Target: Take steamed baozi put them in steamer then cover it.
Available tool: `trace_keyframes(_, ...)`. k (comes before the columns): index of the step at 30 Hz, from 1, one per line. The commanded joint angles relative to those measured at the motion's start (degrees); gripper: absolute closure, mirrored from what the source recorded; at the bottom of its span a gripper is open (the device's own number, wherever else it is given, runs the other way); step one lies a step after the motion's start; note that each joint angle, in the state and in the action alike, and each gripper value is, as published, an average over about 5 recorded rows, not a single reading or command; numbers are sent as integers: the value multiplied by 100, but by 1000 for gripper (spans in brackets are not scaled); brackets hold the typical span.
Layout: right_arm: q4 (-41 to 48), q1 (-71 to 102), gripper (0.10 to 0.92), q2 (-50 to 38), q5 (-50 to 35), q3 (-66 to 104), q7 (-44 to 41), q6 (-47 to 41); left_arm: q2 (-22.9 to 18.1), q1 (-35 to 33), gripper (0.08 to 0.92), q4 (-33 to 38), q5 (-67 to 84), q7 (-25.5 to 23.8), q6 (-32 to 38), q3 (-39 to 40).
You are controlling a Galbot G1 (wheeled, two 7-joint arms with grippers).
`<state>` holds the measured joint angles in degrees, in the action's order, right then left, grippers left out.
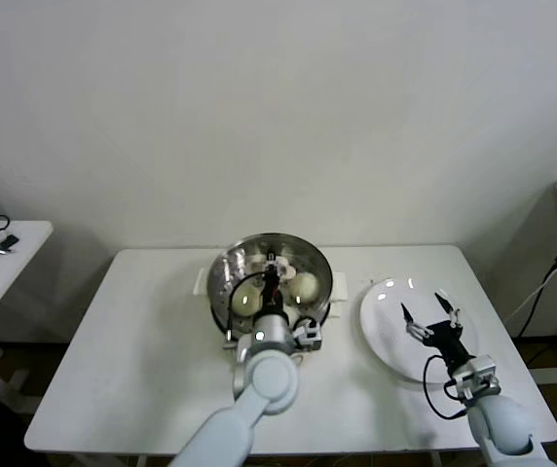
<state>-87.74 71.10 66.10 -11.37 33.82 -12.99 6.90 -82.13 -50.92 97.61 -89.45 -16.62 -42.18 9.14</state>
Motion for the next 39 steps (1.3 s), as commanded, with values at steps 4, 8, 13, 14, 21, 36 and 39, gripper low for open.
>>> trace_keyframes(4, -81, -2, 203, -18, -74, 19, 54, -170, 123, -35, 631, 364, 93, -38, -282, 92)
trace_keyframes(8, -118, -2, 203, -18, -107, 42, 52, -258, 236, -91, 519, 624, 198, -68, -282, 109)
trace_keyframes(13, -168, -20, 203, -13, -207, 68, 91, -368, 429, -242, 371, 1022, 327, -84, -282, 81)
trace_keyframes(14, -172, -27, 203, -10, -254, 69, 103, -378, 463, -273, 346, 1107, 359, -85, -282, 70)
trace_keyframes(21, -175, -29, 203, 1, -306, 59, 137, -426, 709, -495, 187, 1689, 808, 10, -282, 13)
trace_keyframes(36, -208, -23, 203, 9, -166, 36, 108, -435, 1529, -1382, 177, 2540, 2926, 1455, 116, -839)
trace_keyframes(39, -245, -15, 203, 19, -152, 27, 106, -433, 1663, -1553, 177, 2610, 4072, 2036, 618, -1311)
